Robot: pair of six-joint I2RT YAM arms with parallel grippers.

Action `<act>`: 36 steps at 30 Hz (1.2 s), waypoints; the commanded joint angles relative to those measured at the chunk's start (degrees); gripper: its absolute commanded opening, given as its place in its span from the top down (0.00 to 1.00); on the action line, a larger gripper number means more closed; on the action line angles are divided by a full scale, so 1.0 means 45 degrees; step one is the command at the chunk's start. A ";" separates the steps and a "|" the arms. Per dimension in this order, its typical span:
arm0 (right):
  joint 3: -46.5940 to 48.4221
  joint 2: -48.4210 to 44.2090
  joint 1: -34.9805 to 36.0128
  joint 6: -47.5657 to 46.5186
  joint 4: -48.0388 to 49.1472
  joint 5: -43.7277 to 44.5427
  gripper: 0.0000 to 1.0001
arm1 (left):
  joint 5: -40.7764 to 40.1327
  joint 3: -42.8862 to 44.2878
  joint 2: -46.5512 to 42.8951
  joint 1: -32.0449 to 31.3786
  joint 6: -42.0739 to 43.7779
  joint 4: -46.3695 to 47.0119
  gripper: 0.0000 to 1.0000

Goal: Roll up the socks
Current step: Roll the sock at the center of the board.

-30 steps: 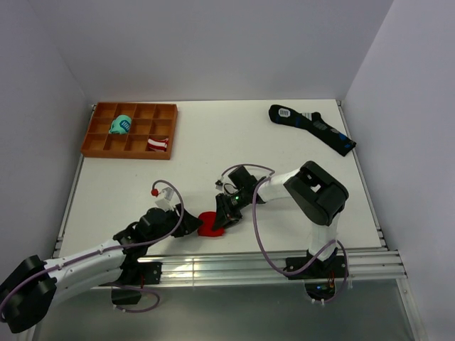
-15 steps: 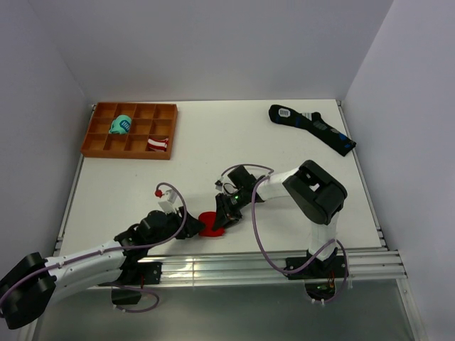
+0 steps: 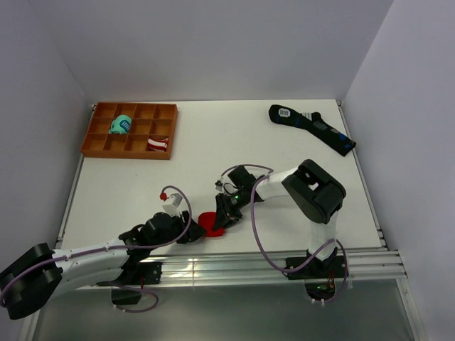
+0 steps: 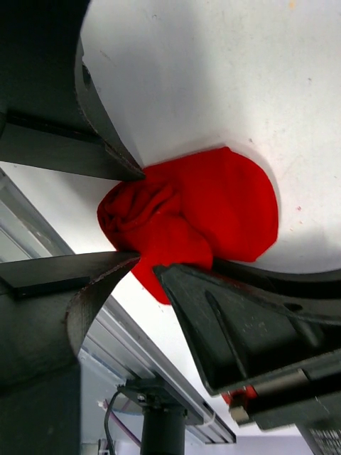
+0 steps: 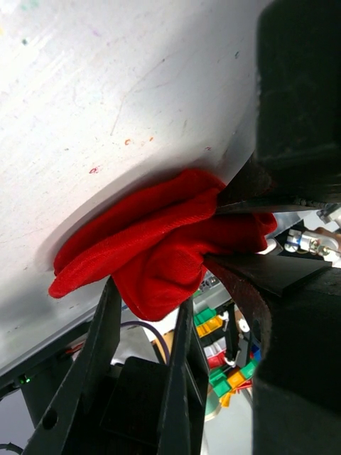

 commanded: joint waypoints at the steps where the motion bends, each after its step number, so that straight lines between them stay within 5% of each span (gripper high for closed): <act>1: -0.0233 0.0756 -0.0002 -0.0771 -0.1642 0.2099 1.00 | -0.0365 0.0073 0.0498 -0.0178 0.0055 0.0336 0.51; 11: -0.0487 0.0736 -0.0002 -0.0850 -0.1388 0.1963 1.00 | -0.1127 0.1089 0.1008 -0.0178 -0.0784 -0.0991 0.58; 22: -0.0682 0.0600 -0.0002 -0.0986 -0.1115 0.1826 1.00 | -0.0933 0.1910 0.2121 -0.0178 -0.1312 -0.1539 0.86; 25: -0.0799 0.0346 -0.0002 -0.1006 -0.1017 0.2059 0.93 | -0.0679 0.2358 0.2433 -0.0178 -0.1449 -0.2199 0.96; 26: -0.0819 0.0249 -0.0002 -0.1025 -0.0901 0.2234 0.84 | -0.0621 0.2534 0.2531 -0.0178 -0.1469 -0.2416 1.00; 29: -0.0839 -0.0298 -0.0002 -0.1045 -0.0880 0.2664 0.70 | -0.0308 0.3256 0.3077 -0.0178 -0.1625 -0.3470 1.00; 36: -0.0701 -0.1314 0.0017 -0.1201 -0.0745 0.3544 0.59 | 0.1039 0.4000 0.3996 0.0095 -0.2347 -0.4663 1.00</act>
